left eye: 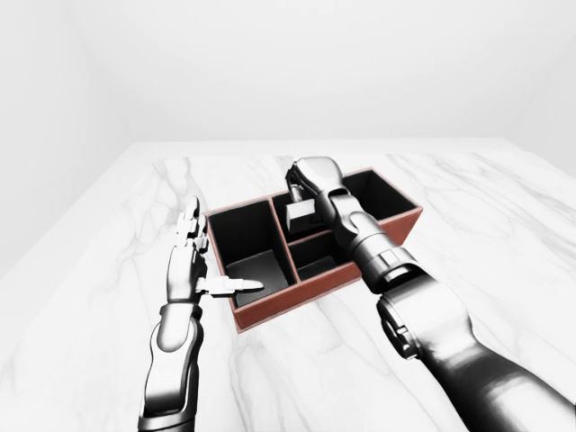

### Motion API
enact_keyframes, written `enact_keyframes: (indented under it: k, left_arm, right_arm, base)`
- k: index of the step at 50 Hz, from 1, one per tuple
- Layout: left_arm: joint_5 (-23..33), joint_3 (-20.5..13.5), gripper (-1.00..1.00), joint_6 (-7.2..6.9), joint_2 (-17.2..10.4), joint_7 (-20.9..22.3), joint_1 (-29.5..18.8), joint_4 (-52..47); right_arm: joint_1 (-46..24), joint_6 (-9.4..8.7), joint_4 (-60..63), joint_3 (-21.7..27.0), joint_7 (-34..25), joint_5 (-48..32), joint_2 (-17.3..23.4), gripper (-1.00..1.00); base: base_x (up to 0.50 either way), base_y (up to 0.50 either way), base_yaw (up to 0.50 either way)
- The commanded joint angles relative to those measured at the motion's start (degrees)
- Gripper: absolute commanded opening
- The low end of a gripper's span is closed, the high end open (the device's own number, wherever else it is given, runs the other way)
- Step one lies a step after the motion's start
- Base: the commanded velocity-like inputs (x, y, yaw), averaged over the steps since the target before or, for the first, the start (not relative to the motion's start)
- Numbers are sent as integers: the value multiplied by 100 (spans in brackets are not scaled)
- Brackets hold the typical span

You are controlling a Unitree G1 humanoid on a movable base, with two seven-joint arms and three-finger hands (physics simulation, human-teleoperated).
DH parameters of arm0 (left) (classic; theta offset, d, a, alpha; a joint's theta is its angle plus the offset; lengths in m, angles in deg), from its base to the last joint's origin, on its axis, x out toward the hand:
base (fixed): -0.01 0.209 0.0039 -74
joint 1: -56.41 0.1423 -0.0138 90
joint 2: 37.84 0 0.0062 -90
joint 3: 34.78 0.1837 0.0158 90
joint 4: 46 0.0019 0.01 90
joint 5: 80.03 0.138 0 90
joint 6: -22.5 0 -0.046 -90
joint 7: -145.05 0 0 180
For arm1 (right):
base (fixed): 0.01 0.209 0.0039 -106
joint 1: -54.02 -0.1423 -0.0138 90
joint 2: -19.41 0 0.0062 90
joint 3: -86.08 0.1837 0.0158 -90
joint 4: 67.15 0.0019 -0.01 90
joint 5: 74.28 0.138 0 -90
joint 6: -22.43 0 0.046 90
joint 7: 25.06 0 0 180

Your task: Pick up the book and place it in the front compartment of the caddy.

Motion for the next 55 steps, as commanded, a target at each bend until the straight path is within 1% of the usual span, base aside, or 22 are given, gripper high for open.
enact_keyframes:
  k: [1, 8, 19, 54, 55]
  left_arm:
    - [4, 3, 100, 0, 1, -5, -2, -9]
    - [2, 3, 100, 0, 2, -5, 13, -50]
    - [7, 6, 100, 0, 5, -10, 5, -4]
    - [-6, -6, 100, 0, 1, -9, 10, -43]
    - [-4, 1, 100, 0, 4, -9, 11, -48]
  right_arm:
    - [-89, 0, 48, 77, 271, -184, -14, -100]
    - [-68, 0, -42, 58, 428, -252, -43, -100]
    - [-148, 0, -32, 92, 390, -208, -80, -100]
    - [-107, 0, -285, 77, 621, -270, -110, -100]
    - [-103, 0, -299, 79, 627, -269, -108, -71]
  base:
    - [0, 0, 0]
    - [0, 0, 0]
    - [0, 0, 0]
    - [0, 0, 0]
    - [0, 0, 0]
